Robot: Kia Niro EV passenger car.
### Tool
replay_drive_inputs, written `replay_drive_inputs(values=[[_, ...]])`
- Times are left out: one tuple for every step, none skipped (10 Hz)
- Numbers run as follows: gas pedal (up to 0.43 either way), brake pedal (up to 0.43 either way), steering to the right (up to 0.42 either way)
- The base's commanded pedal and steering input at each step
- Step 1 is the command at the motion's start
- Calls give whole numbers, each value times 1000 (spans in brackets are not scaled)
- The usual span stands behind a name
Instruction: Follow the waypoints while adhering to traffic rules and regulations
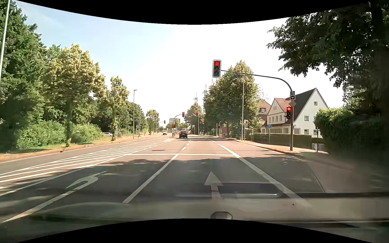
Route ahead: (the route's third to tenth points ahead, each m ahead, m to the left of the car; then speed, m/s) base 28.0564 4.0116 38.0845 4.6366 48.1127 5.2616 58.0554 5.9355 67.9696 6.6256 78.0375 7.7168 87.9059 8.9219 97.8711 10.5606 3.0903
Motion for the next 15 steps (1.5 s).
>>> replay_drive_inputs(values=[[0,24,2],[0,49,2],[0,61,2],[0,85,1],[0,104,1],[0,110,0],[0,116,-1],[0,134,-1],[0,146,-1],[0,152,-1],[0,171,-2],[0,195,-2],[0,201,-3],[0,213,-3],[0,213,-3]])
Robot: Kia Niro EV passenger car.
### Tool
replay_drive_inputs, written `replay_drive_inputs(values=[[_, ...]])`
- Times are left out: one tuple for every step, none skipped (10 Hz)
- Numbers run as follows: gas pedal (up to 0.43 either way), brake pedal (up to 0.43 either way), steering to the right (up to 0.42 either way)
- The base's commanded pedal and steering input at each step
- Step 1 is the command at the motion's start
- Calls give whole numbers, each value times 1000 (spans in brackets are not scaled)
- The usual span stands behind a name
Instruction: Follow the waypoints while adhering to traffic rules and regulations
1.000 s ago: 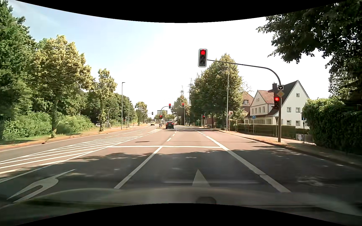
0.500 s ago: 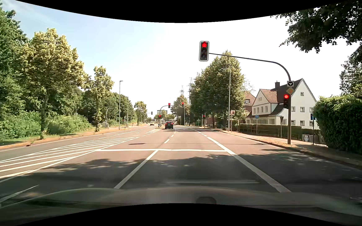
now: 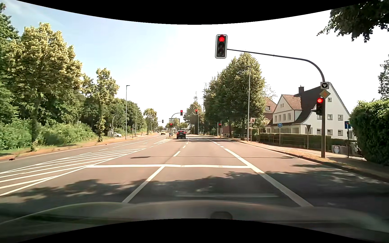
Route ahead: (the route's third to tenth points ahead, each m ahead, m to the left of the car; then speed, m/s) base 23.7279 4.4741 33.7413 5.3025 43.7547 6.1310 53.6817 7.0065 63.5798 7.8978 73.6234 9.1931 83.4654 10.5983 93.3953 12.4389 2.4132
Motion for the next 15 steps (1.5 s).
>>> replay_drive_inputs(values=[[0,213,-3],[0,213,-3],[0,213,-3],[0,220,-3],[0,226,-3],[0,232,-3],[0,232,-4],[0,201,-3],[0,159,-3],[0,177,-3],[0,201,-1],[0,207,0],[0,207,1],[0,207,1],[0,213,1]])
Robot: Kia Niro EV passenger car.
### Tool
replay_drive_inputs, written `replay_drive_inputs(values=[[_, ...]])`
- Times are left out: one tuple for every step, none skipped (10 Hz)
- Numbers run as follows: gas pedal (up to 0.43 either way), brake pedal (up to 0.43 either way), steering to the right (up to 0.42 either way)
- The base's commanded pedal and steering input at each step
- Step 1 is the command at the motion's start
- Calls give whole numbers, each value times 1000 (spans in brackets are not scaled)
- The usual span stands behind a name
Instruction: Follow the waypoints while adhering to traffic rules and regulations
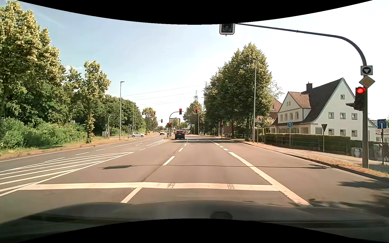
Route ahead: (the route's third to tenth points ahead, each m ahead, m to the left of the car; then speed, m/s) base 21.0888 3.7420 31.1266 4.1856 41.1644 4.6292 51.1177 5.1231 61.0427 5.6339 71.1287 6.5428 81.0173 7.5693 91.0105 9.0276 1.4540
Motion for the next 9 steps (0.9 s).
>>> replay_drive_inputs(values=[[0,213,4],[0,220,6],[0,226,7],[0,232,7],[0,226,7],[0,232,6],[0,232,6],[0,232,7],[0,232,6]])
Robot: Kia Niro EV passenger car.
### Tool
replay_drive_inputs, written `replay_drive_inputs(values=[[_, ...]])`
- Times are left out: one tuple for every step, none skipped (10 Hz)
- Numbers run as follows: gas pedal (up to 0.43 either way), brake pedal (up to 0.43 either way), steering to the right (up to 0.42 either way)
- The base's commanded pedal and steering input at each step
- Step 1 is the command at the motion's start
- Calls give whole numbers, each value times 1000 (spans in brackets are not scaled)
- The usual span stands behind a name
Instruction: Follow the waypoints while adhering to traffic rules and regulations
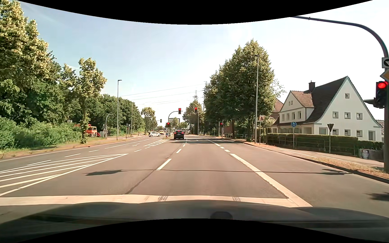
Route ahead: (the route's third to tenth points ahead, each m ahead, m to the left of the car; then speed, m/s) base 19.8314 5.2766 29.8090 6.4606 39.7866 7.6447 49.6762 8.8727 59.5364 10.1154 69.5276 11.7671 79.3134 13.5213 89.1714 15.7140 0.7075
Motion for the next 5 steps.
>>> replay_drive_inputs(values=[[0,238,7],[0,244,7],[0,244,6],[0,244,7],[0,250,6]])
